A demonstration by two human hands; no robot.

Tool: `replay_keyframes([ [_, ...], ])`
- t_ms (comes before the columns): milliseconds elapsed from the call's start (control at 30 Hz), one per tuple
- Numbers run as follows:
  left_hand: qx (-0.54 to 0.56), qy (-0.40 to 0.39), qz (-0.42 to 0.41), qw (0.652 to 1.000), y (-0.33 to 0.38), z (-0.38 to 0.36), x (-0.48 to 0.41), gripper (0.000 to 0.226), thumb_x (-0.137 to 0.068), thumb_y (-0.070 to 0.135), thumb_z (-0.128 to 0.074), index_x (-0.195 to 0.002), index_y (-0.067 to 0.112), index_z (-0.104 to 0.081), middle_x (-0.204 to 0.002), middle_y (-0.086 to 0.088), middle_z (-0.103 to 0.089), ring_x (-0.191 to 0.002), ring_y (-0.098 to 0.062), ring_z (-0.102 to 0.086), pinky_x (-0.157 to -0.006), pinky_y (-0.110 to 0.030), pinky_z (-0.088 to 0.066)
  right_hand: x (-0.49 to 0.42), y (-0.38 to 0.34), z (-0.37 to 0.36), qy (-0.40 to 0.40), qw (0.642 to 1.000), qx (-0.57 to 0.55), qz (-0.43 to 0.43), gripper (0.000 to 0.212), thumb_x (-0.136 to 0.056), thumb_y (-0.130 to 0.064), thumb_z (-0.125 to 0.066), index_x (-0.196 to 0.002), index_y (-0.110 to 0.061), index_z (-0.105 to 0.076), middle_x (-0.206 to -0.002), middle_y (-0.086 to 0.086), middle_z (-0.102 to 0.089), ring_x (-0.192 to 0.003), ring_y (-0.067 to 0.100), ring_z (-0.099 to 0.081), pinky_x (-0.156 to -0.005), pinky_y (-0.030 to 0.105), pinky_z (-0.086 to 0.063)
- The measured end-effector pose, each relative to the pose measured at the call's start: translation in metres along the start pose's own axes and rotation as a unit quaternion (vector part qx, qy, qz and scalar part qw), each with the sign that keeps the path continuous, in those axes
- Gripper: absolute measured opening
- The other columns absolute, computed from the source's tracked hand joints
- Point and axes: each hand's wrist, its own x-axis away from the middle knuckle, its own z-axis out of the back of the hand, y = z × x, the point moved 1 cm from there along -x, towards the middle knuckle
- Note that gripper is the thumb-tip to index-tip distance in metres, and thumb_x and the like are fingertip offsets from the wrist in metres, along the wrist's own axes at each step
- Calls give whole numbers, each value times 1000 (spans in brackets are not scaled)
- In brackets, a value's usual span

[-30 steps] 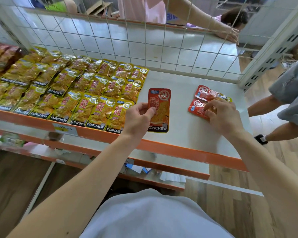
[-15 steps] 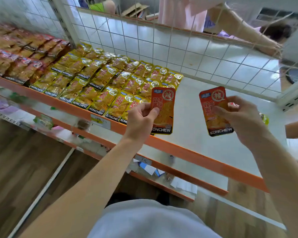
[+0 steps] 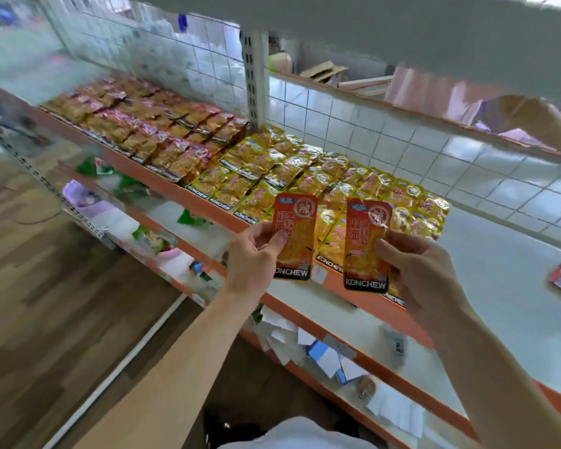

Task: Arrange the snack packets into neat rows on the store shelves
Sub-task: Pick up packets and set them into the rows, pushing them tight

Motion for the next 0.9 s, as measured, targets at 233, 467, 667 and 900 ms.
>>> replay_keyframes([
  [233,79,46,41,995,4,107,-22,15,-96,14,-65,-99,26,-74,-94,5,-78,-92,-18,-74,-72,-23,-58,13,19,-107,6,1000,-2,12,16,-85,1,-70,-97,-10,-69,-79,0,-77,-72,13,-74,-69,33,-61],
  [467,115,27,52,992,7,200,-42,22,-91,12,-71,-112,12,-72,-103,-6,-77,-96,-26,-74,-79,-34,-58,22,40,-206,-59,998,0,8,18,-86,-1,-70,-102,-11,-69,-91,10,-77,-89,31,-74,-85,48,-57],
  [667,93,29,38,995,15,261,-55,17,-90,7,-70,-98,22,-72,-90,4,-78,-83,-14,-75,-64,-21,-56,30,53,-263,-69,997,9,34,15,-85,-3,-72,-92,-17,-73,-91,7,-77,-91,29,-74,-86,48,-57],
  [900,102,48,40,993,21,296,-74,23,-90,0,-68,-98,20,-72,-87,2,-78,-79,-15,-75,-65,-23,-57,23,61,-299,-54,998,-11,34,15,-80,-5,-75,-91,-15,-74,-92,5,-78,-88,23,-75,-77,41,-57],
])
